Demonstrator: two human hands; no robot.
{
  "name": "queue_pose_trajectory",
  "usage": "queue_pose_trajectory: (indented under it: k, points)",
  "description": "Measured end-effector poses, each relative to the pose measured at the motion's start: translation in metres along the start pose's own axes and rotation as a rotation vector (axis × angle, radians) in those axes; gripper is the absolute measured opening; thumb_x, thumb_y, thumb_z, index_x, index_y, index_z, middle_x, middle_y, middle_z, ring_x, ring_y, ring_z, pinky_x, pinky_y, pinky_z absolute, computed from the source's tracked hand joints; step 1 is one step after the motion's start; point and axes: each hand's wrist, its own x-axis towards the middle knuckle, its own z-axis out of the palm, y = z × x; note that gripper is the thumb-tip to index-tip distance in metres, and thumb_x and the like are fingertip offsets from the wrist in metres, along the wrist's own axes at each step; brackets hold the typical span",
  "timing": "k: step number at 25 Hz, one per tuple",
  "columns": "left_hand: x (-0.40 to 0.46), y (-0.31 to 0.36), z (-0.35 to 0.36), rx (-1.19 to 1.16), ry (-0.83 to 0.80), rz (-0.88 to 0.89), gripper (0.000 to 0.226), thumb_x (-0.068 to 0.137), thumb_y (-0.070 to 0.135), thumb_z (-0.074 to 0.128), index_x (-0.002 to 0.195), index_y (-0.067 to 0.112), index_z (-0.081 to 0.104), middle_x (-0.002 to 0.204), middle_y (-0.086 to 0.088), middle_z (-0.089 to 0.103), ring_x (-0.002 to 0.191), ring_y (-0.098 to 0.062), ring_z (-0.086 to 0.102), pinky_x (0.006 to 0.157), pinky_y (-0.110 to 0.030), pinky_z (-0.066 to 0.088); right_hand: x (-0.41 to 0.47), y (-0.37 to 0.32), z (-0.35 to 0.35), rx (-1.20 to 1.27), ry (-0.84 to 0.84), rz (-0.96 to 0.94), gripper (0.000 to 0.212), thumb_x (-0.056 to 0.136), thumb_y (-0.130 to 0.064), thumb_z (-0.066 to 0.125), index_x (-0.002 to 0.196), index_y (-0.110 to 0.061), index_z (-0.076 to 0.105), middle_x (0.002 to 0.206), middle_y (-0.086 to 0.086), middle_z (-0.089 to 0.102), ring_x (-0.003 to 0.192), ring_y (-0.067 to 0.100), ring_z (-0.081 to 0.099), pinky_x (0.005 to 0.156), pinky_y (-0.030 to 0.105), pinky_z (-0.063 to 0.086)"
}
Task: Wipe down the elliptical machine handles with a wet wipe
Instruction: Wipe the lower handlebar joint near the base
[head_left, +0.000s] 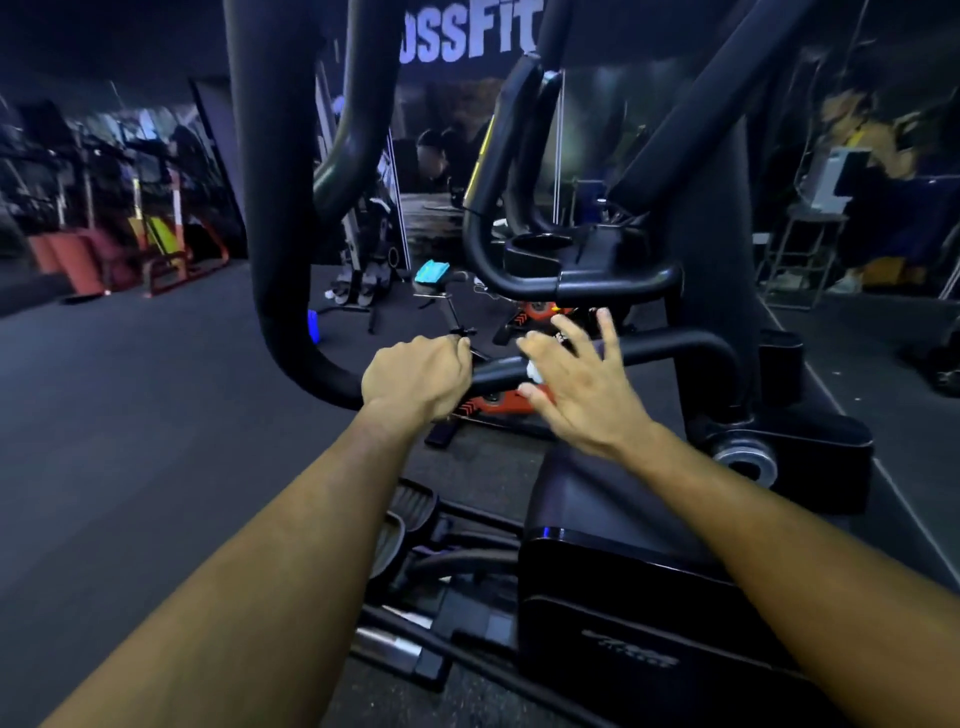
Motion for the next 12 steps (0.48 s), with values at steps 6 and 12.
queue_pose_trajectory:
  k: [6,12]
  points:
    - [0.001,0.0,0.002,0.006,0.025,0.011,0.049,0.11,0.047,0.019,0.107,0.023,0.062,0.116,-0.015,0.071,0.104,-0.044,0.066,0.077,-0.043,0.037,0.033,-0.022,0.0,0.102,-0.033,0.081,0.044,0.102,-0.035,0.027,0.104,-0.018,0.067,0.106,-0.001,0.07,0.111,0.023,0.059,0.116,0.054,0.026]
    - [0.002,0.0,0.002,0.016,0.039,0.011,0.049,0.11,0.047,0.02,0.108,0.023,0.063,0.113,-0.015,0.071,0.1,-0.044,0.066,0.077,-0.043,0.037,0.023,0.019,-0.01,0.365,-0.078,0.048,0.039,0.105,-0.033,0.038,0.138,-0.019,0.054,0.122,-0.011,0.069,0.125,0.018,0.053,0.112,0.042,0.03]
